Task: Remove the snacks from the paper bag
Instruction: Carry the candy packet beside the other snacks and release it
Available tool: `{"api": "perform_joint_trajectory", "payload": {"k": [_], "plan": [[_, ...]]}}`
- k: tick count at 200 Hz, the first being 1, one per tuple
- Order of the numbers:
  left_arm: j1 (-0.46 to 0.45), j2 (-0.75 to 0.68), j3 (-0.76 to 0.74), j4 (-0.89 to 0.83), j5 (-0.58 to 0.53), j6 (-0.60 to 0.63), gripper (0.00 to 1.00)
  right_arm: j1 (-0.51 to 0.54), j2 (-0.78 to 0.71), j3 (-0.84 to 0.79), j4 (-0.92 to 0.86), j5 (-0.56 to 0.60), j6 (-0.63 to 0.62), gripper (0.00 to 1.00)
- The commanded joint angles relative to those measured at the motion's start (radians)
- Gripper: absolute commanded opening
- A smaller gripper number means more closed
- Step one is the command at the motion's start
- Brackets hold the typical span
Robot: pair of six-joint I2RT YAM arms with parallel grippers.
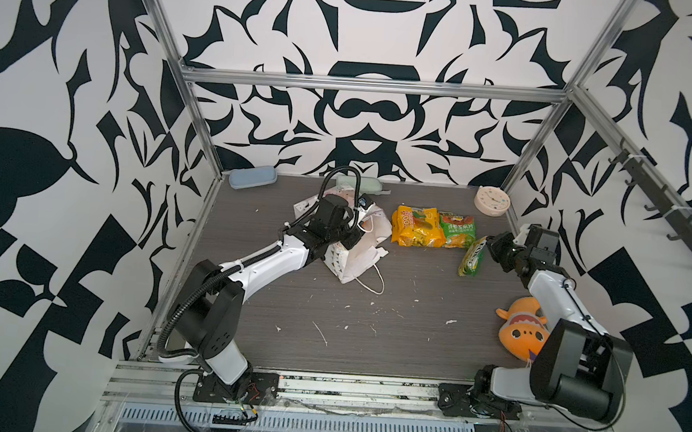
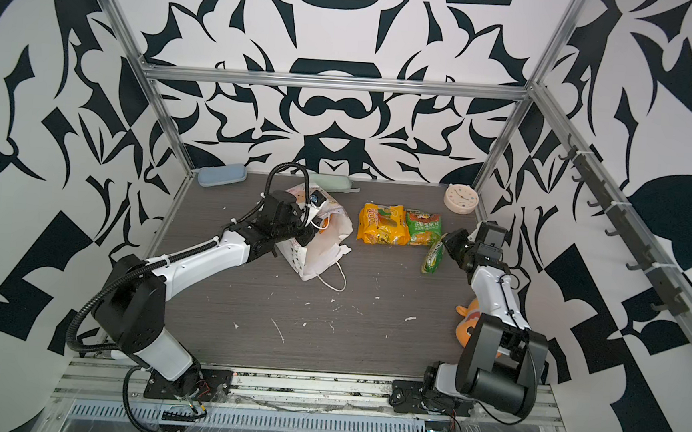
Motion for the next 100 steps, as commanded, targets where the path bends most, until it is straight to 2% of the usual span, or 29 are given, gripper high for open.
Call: {"api": "perform_joint_trajectory", "payload": {"k": [1,19,64,100], "plan": [[0.002,-0.027,-0.006,0.033,0.014,-0.013,0.00,0.002,-0.018,0.023,-0.015,-0.062,-0.029,0.00],[0.002,-0.024,-0.001,0.029,0.010,-0.010,0.00,0.000,-0.004,0.050,-0.073,-0.102,-0.068,0.00],[0.002,-0.010,0.016,0.014,0.014,-0.005,0.00,0.019,0.062,0.118,-0.181,-0.312,-0.138,0.00],[0.002,-0.009,0.014,0.019,0.017,-0.006,0.00,0.030,0.083,0.140,-0.349,-0.315,-0.277,0.00]]}}
